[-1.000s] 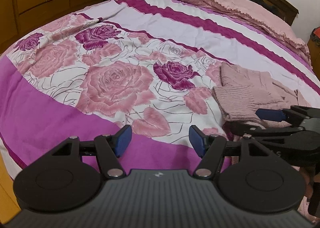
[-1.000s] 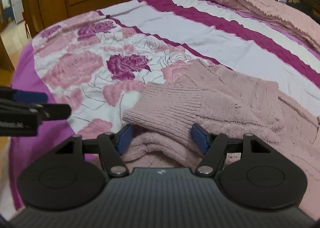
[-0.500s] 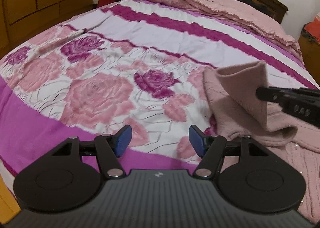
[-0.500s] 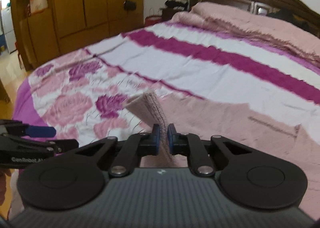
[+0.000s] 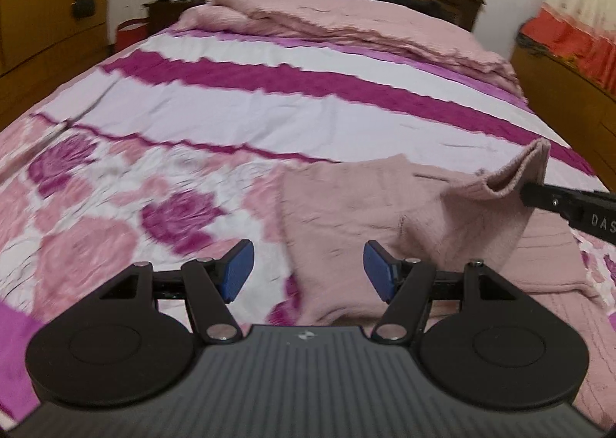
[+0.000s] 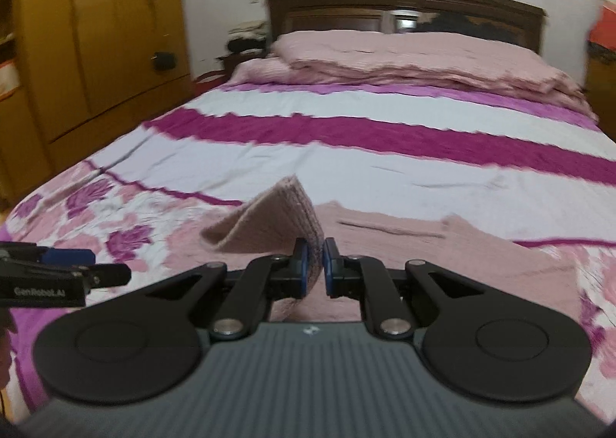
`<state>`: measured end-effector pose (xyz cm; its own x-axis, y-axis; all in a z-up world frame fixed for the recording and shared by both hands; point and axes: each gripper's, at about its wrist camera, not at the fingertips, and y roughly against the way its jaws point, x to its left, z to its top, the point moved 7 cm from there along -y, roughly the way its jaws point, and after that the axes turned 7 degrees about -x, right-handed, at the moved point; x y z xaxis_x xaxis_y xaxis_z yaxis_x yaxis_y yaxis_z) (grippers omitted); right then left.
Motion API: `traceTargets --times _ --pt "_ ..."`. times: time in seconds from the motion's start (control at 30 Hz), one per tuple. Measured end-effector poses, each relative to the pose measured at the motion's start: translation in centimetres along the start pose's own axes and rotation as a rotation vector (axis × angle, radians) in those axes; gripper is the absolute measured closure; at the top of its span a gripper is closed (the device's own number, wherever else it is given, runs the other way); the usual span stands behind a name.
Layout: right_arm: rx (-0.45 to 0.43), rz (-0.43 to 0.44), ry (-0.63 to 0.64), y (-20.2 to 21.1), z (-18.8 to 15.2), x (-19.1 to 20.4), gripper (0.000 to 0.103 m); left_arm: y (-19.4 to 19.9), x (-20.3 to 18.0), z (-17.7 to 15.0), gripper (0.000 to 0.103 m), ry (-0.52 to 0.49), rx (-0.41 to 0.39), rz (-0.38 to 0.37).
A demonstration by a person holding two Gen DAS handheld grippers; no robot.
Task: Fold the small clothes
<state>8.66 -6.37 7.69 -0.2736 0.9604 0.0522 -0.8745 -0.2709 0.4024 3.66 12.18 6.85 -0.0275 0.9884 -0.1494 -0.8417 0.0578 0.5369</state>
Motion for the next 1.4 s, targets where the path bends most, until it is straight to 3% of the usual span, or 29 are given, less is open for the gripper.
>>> traceTargets --times 0.2,0.43,0.7,0.77,0.8,0.83,0.9,1.1,1.4 --pt "0.003 -0.087 -0.099 1.2 -1.1 -4.6 0.092 -3.3 -3.0 0.5 0.033 -0.022 0.015 -0.067" --pt "-0.032 -0.187 -0.189 3.2 -2.0 -10.3 0.096 -6.8 -4.6 -0.5 0.033 -0.06 0.045 -0.046" --pt "0.073 -0.13 -0.344 2.0 -5.8 -14.6 0.092 -9.6 -4.8 -1.9 0.033 -0.085 0.098 -0.003" --pt "0.103 -0.123 -0.373 1.5 -6.6 -15.0 0.088 -9.8 -4.9 -2.2 0.033 -0.099 0.104 0.006" --pt "0.11 -0.12 -0.383 1.2 -6.9 -15.1 0.079 -10.0 -4.9 -2.3 0.033 -0.107 0.107 0.009" --pt "0.113 -0.115 -0.392 0.9 -7.2 -15.1 0.062 -10.1 -4.9 -2.5 0.033 -0.114 0.11 0.011" --pt "0.099 -0.106 -0.41 0.8 -7.3 -15.2 0.045 -10.2 -4.9 -2.6 0.033 -0.118 0.114 0.013" --pt "0.096 -0.067 -0.416 0.2 -6.9 -14.7 0.045 -10.5 -4.7 -2.7 0.033 -0.109 0.119 0.013" --pt "0.187 -0.026 -0.353 -2.6 -7.3 -13.4 0.045 -10.7 -4.8 -2.8 0.033 -0.116 0.122 0.023"
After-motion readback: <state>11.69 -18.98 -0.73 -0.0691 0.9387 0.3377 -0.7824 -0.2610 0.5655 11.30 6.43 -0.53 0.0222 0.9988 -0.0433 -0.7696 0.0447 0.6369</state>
